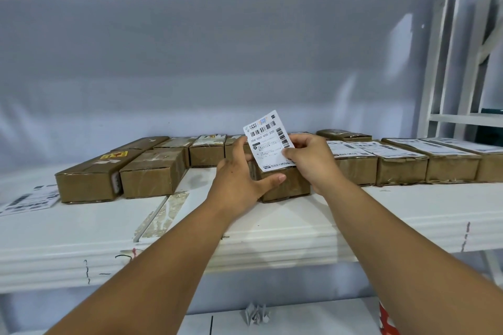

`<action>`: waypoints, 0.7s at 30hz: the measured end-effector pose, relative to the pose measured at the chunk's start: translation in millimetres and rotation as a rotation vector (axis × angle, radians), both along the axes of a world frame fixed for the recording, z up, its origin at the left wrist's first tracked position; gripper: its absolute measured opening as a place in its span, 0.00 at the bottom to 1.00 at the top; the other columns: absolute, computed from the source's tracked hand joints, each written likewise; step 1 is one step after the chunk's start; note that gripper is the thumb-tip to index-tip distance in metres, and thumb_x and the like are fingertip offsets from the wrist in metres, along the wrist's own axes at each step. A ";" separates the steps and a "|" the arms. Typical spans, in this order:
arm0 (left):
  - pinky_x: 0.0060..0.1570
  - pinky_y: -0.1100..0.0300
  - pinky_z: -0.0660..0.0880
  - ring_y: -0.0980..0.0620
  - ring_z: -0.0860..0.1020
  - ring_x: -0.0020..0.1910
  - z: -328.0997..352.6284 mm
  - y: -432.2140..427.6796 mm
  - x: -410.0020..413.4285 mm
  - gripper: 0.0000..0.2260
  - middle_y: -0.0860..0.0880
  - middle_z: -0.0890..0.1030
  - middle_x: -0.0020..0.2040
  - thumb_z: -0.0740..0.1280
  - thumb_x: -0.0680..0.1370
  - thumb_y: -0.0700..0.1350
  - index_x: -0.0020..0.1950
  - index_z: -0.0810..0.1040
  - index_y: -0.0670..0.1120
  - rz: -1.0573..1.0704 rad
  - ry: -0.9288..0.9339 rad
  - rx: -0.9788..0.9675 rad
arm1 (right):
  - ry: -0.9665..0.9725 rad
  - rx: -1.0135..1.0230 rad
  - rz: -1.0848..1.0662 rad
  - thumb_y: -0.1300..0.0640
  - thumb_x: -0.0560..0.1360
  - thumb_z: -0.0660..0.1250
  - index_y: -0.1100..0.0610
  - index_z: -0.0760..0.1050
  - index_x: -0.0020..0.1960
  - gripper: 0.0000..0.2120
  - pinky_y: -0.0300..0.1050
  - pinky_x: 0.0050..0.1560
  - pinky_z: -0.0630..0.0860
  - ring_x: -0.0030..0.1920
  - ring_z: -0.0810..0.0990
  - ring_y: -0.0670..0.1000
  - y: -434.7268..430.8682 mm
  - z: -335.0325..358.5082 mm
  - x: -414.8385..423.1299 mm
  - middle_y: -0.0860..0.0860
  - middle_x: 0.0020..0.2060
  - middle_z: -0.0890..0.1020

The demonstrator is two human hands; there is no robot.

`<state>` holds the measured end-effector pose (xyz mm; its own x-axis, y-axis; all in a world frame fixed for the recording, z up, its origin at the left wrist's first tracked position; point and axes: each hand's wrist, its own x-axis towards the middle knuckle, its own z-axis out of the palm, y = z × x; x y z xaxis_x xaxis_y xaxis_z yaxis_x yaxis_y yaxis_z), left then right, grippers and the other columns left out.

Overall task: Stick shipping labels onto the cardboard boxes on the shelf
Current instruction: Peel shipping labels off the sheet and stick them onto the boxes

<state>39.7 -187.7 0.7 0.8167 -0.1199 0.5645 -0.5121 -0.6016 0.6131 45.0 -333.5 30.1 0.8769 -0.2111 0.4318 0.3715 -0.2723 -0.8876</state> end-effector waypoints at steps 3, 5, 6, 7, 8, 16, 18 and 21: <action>0.56 0.65 0.53 0.51 0.62 0.69 -0.5 -0.5 1.8 0.43 0.56 0.73 0.65 0.71 0.68 0.62 0.75 0.51 0.51 -0.005 -0.010 0.063 | 0.018 -0.051 -0.069 0.66 0.71 0.65 0.50 0.82 0.47 0.13 0.51 0.58 0.77 0.49 0.82 0.49 0.9 -0.3 2.5 0.46 0.44 0.84; 0.57 0.65 0.51 0.51 0.64 0.69 -2.0 -0.7 4.3 0.42 0.55 0.71 0.68 0.69 0.68 0.64 0.74 0.52 0.52 -0.013 -0.029 0.133 | 0.025 -0.098 -0.114 0.65 0.72 0.65 0.51 0.82 0.51 0.13 0.49 0.58 0.76 0.50 0.81 0.49 0.8 -0.5 2.7 0.46 0.45 0.84; 0.57 0.65 0.52 0.50 0.64 0.70 -2.8 -0.8 4.9 0.42 0.54 0.70 0.69 0.69 0.68 0.64 0.74 0.52 0.54 -0.007 -0.029 0.165 | 0.022 -0.116 -0.129 0.64 0.72 0.65 0.51 0.82 0.52 0.14 0.48 0.58 0.76 0.50 0.81 0.49 0.4 -0.8 2.1 0.46 0.46 0.84; 0.58 0.64 0.53 0.49 0.62 0.69 -3.3 -0.9 5.0 0.41 0.53 0.69 0.70 0.69 0.68 0.64 0.74 0.53 0.55 0.003 -0.028 0.193 | 0.017 -0.132 -0.142 0.64 0.72 0.65 0.51 0.82 0.52 0.14 0.47 0.57 0.75 0.51 0.81 0.49 0.3 -0.6 1.2 0.46 0.47 0.84; 0.59 0.63 0.55 0.48 0.61 0.69 -3.5 -1.0 4.6 0.39 0.53 0.68 0.70 0.69 0.69 0.63 0.74 0.53 0.56 0.011 -0.031 0.212 | 0.011 -0.148 -0.153 0.64 0.72 0.65 0.51 0.82 0.53 0.14 0.45 0.56 0.75 0.51 0.80 0.49 0.3 -0.2 0.1 0.46 0.48 0.84; 0.57 0.65 0.56 0.51 0.57 0.65 0.9 -2.0 -5.9 0.25 0.53 0.67 0.67 0.67 0.73 0.60 0.68 0.65 0.61 -0.002 -0.060 0.311 | 0.000 -0.204 -0.191 0.64 0.73 0.64 0.52 0.81 0.55 0.15 0.36 0.44 0.67 0.46 0.76 0.46 2.7 0.8 -4.1 0.47 0.50 0.84; 0.57 0.65 0.56 0.51 0.57 0.66 1.1 -2.4 -5.5 0.24 0.53 0.67 0.67 0.66 0.73 0.60 0.68 0.66 0.61 -0.004 -0.061 0.323 | -0.001 -0.226 -0.201 0.64 0.73 0.65 0.52 0.82 0.55 0.15 0.37 0.48 0.69 0.49 0.77 0.48 3.3 0.5 -4.3 0.48 0.51 0.84; 0.58 0.65 0.55 0.51 0.56 0.66 1.1 -2.0 -5.3 0.23 0.53 0.67 0.67 0.66 0.73 0.60 0.68 0.67 0.61 -0.004 -0.055 0.323 | 0.013 -0.256 -0.219 0.63 0.71 0.65 0.51 0.82 0.54 0.14 0.45 0.57 0.73 0.54 0.78 0.52 2.3 -0.2 -3.0 0.48 0.50 0.84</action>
<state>34.4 -189.7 1.7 0.7854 -0.3028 0.5399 -0.5416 -0.7585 0.3625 42.0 -331.2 29.9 0.8284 -0.2819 0.4840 0.2682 -0.5589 -0.7846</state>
